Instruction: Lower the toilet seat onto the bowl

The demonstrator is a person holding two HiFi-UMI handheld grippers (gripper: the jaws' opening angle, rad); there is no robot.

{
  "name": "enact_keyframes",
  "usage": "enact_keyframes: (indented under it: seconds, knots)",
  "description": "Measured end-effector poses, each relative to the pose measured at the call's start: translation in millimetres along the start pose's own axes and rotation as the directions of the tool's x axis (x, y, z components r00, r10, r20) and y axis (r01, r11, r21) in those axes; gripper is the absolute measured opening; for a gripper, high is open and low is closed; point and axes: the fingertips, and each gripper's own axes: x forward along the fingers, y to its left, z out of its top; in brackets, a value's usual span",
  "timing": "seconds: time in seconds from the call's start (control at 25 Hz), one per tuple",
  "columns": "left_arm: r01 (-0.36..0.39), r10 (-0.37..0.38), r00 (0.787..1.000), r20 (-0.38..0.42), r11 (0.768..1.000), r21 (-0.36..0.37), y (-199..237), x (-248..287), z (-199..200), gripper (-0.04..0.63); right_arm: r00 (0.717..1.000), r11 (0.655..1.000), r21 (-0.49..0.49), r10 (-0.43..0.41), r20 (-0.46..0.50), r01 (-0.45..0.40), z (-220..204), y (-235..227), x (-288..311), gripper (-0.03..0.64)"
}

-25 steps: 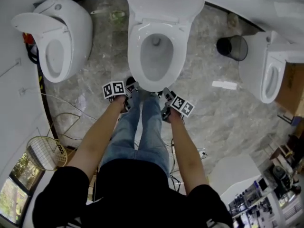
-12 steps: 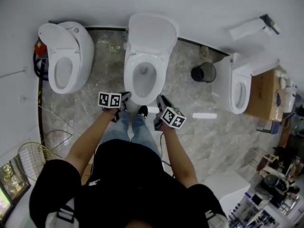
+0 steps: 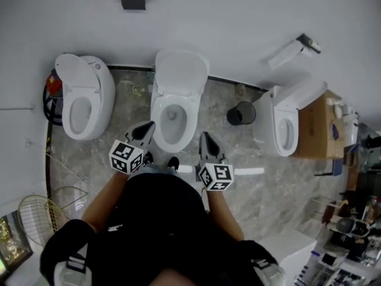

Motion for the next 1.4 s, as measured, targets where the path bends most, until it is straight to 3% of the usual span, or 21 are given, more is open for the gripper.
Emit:
enact_keyframes:
  seconds: [0.12,0.2,0.4,0.52,0.6,0.96,1.12,1.24,1.4]
  knots:
    - [-0.049,0.034,0.991,0.128,0.993,0.11,-14.2,-29.9,48.4,0.006,0.995,0.994,-0.105,-0.002,0.096,0.012,44.5,22.3,-21.7,0.02]
    - [-0.093,0.06,0.974,0.216,0.985,0.144,-22.2,-52.6,77.4,0.006,0.986,0.991,-0.129,-0.02,0.165,0.041,70.1,32.5,-37.3,0.02]
    - [-0.234,0.166,0.901,0.402,0.964,0.126,-31.3,-95.5,125.3,0.005,0.94,0.968,-0.203,-0.072,0.333,0.145,125.1,48.3,-66.3,0.019]
    - [-0.306,0.197,0.871,0.45,0.934,0.184,-34.5,-106.8,136.9,0.006,0.924,0.974,-0.165,-0.083,0.374,0.154,132.4,46.7,-71.4,0.018]
    - [-0.32,0.2,0.873,0.446,0.924,0.211,-32.1,-106.3,137.6,0.006,0.926,0.975,-0.149,-0.098,0.365,0.163,130.3,41.2,-70.0,0.018]
    - [-0.306,0.2,0.887,0.415,0.93,0.205,-29.1,-100.6,134.9,0.005,0.926,0.972,-0.155,-0.109,0.36,0.175,129.9,30.1,-70.4,0.018]
    - [-0.309,0.201,0.883,0.424,0.929,0.205,-27.5,-103.0,136.7,0.006,0.925,0.971,-0.16,-0.111,0.363,0.179,129.8,32.2,-68.7,0.018]
    - [-0.298,0.199,0.894,0.402,0.934,0.199,-27.5,-103.0,133.9,0.005,0.927,0.969,-0.167,-0.113,0.358,0.183,127.6,33.8,-68.8,0.018]
    - [-0.302,0.178,0.885,0.43,0.923,0.24,-33.8,-99.5,140.3,0.005,0.925,0.968,-0.168,-0.118,0.36,0.189,128.7,30.7,-70.7,0.018]
